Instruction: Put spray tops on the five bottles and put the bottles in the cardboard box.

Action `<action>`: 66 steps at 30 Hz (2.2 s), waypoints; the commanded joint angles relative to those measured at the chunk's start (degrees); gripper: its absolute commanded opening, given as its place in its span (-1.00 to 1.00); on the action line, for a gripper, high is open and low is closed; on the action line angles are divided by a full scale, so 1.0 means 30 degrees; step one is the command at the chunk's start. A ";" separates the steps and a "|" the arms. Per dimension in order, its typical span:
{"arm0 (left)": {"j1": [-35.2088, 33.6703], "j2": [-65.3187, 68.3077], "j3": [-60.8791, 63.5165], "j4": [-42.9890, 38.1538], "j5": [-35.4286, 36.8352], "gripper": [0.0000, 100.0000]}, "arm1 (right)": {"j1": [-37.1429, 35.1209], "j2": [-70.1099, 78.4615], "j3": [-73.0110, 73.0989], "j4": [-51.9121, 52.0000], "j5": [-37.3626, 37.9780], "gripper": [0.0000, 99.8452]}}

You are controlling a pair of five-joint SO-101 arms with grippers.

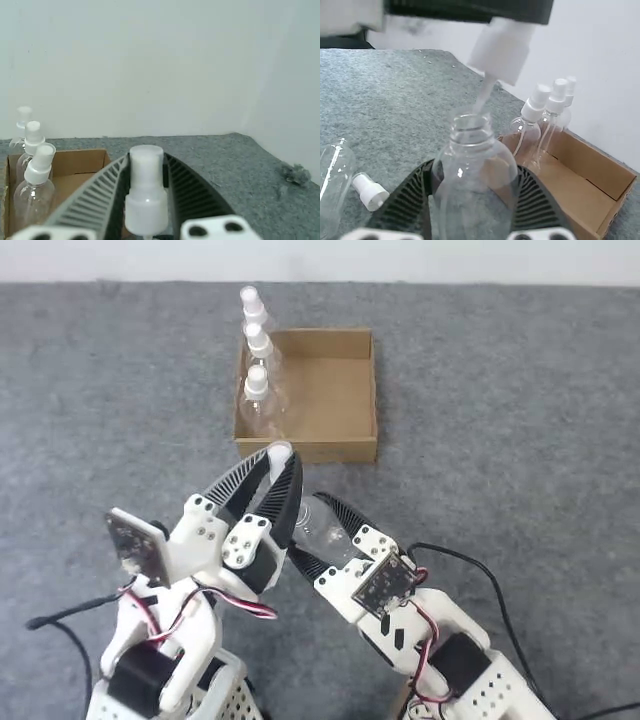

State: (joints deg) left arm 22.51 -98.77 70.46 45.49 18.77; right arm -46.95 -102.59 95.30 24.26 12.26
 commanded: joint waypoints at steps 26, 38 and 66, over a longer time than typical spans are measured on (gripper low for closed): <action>0.1993 -0.0147 -0.0249 0.2168 -0.3780 -0.70 | 0.3004 -0.0396 -0.0908 -0.0425 -0.1875 -0.99; 0.1172 -0.0147 -0.1070 0.2784 -0.3751 -0.70 | 0.3062 -0.0396 -0.0879 -0.0425 -0.1905 -0.99; -0.5656 -0.0147 -0.2535 0.3575 -0.3751 -0.72 | 0.3121 -0.0396 -0.0879 -0.0454 -0.1993 -0.99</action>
State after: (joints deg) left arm 9.76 -98.77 63.78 55.78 7.87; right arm -38.59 -102.59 95.12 24.26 7.08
